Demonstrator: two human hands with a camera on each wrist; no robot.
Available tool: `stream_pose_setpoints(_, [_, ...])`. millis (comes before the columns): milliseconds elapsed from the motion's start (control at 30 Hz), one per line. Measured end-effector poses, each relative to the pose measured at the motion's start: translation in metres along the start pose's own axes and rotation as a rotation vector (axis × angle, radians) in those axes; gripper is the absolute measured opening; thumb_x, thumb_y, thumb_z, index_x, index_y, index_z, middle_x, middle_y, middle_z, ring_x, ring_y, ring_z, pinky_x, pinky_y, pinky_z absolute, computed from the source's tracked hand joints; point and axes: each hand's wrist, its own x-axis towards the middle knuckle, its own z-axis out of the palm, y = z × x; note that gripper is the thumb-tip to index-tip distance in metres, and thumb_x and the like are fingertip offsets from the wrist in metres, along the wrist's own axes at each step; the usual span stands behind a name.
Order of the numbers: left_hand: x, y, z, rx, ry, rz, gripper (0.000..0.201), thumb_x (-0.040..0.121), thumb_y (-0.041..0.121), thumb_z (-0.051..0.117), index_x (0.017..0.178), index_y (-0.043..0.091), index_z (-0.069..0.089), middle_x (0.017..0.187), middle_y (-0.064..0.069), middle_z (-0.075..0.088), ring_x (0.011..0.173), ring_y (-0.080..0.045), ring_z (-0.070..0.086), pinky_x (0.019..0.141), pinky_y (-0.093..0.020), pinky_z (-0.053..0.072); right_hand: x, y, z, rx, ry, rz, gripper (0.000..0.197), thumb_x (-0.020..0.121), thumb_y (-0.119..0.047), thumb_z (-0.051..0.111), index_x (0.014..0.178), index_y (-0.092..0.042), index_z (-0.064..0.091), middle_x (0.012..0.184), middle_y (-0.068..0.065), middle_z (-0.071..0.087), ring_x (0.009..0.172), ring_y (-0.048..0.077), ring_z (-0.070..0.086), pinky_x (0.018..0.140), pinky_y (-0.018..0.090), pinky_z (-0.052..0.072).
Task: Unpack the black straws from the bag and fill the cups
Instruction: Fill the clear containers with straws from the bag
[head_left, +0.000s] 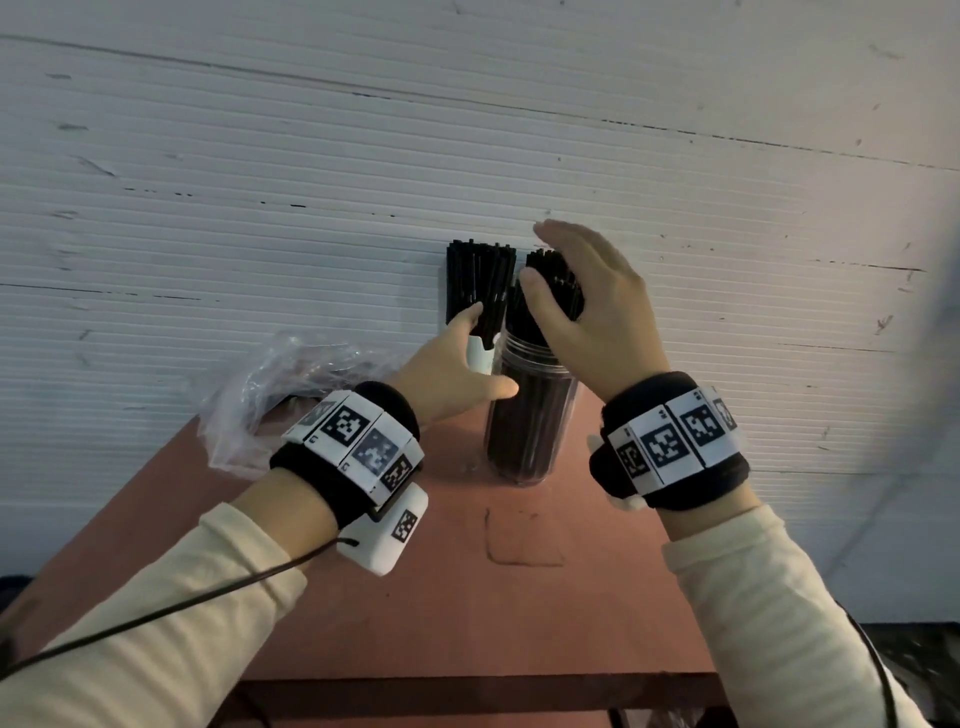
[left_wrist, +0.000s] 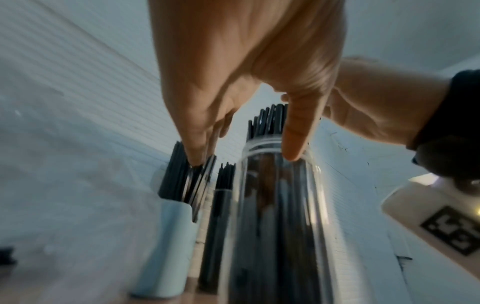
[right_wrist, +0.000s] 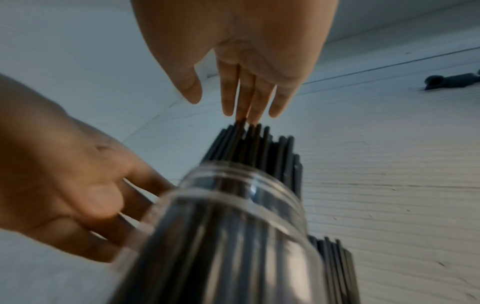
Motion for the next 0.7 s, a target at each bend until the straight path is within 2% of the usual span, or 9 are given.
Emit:
stream_pose_setpoints(100, [-0.013, -0.003, -0.029, 0.083, 0.188, 0.072, 0.057, 0.084, 0.021, 0.067, 0.136, 0.031, 0.047, 0.140, 0.007, 0.049, 0.129, -0.013, 0.045, 0.105, -0.028, 0.038, 0.005, -0.023, 0.004, 0.118, 0.138, -0.078, 0.021, 0.090, -0.015, 0.057, 0.106, -0.006, 0.066, 0.105, 0.002, 0.063, 0.095, 0.014, 0.060, 0.084, 0.024, 0.049])
stream_pose_setpoints(200, [-0.029, -0.011, -0.063, 0.147, 0.295, 0.111, 0.034, 0.085, 0.018, 0.063, 0.115, 0.035, 0.061, 0.126, 0.011, 0.057, 0.116, -0.011, 0.052, 0.096, -0.028, 0.042, 0.003, -0.046, 0.018, 0.212, 0.073, -0.091, 0.012, 0.087, -0.009, 0.056, 0.092, -0.005, 0.066, 0.088, 0.002, 0.062, 0.078, 0.011, 0.056, 0.072, 0.018, 0.046])
stream_pose_setpoints(267, [-0.038, -0.019, -0.085, 0.209, 0.355, 0.098, 0.028, 0.083, 0.022, 0.065, 0.106, 0.038, 0.064, 0.123, 0.010, 0.058, 0.113, -0.012, 0.053, 0.097, -0.034, 0.045, -0.003, -0.056, 0.033, 0.243, -0.066, -0.030, 0.010, 0.085, -0.011, 0.057, 0.087, -0.008, 0.067, 0.083, 0.001, 0.062, 0.073, 0.010, 0.055, 0.069, 0.017, 0.045])
stream_pose_setpoints(333, [-0.046, -0.028, -0.103, 0.303, 0.361, 0.040, 0.024, 0.075, 0.038, 0.067, 0.098, 0.045, 0.063, 0.121, 0.010, 0.058, 0.111, -0.012, 0.053, 0.097, -0.040, 0.043, -0.009, -0.061, 0.050, 0.245, -0.297, 0.097, 0.011, 0.085, -0.013, 0.056, 0.084, -0.012, 0.067, 0.078, 0.000, 0.065, 0.072, 0.013, 0.059, 0.068, 0.022, 0.048])
stream_pose_setpoints(433, [-0.051, -0.043, -0.121, 0.469, 0.172, -0.054, 0.037, 0.057, 0.064, 0.065, 0.093, 0.056, 0.060, 0.114, 0.008, 0.058, 0.108, -0.017, 0.054, 0.095, -0.044, 0.044, -0.016, -0.060, 0.075, 0.192, -0.571, 0.237, 0.018, 0.088, -0.015, 0.054, 0.090, -0.015, 0.072, 0.082, -0.001, 0.068, 0.077, 0.015, 0.060, 0.068, 0.025, 0.044])
stream_pose_setpoints(500, [-0.052, -0.049, -0.124, 0.480, 0.046, -0.100, 0.035, 0.066, 0.046, 0.078, 0.096, 0.053, 0.061, 0.111, 0.002, 0.056, 0.105, -0.022, 0.056, 0.093, -0.043, 0.047, -0.021, -0.057, 0.091, 0.113, -0.749, 0.297, 0.022, 0.091, -0.018, 0.052, 0.101, -0.017, 0.072, 0.086, -0.003, 0.065, 0.082, 0.014, 0.057, 0.072, 0.022, 0.038])
stream_pose_setpoints(600, [-0.051, -0.059, -0.123, 0.451, -0.003, -0.101, 0.051, 0.072, 0.005, 0.074, 0.094, 0.049, 0.062, 0.115, -0.004, 0.062, 0.088, -0.031, 0.066, 0.078, -0.042, 0.056, -0.026, -0.055, 0.110, 0.004, -0.970, 0.331, 0.027, 0.096, -0.025, 0.051, 0.117, -0.018, 0.067, 0.111, 0.002, 0.065, 0.104, 0.018, 0.058, 0.081, 0.020, 0.038])
stream_pose_setpoints(667, [-0.051, -0.064, -0.123, 0.469, -0.003, -0.102, 0.052, 0.074, -0.002, 0.067, 0.098, 0.044, 0.064, 0.118, -0.003, 0.064, 0.060, -0.021, 0.060, 0.056, -0.029, 0.051, -0.026, -0.059, 0.119, -0.026, -1.048, 0.348, 0.031, 0.095, -0.027, 0.052, 0.123, -0.019, 0.063, 0.125, 0.004, 0.061, 0.114, 0.019, 0.056, 0.088, 0.022, 0.040])
stream_pose_setpoints(700, [-0.050, -0.067, -0.123, 0.480, 0.008, -0.114, 0.050, 0.077, -0.003, 0.064, 0.103, 0.040, 0.065, 0.122, -0.001, 0.062, 0.053, -0.016, 0.055, 0.050, -0.025, 0.046, -0.026, -0.060, 0.123, -0.054, -1.094, 0.338, 0.034, 0.095, -0.029, 0.053, 0.127, -0.021, 0.060, 0.130, 0.005, 0.058, 0.118, 0.020, 0.054, 0.094, 0.024, 0.040])
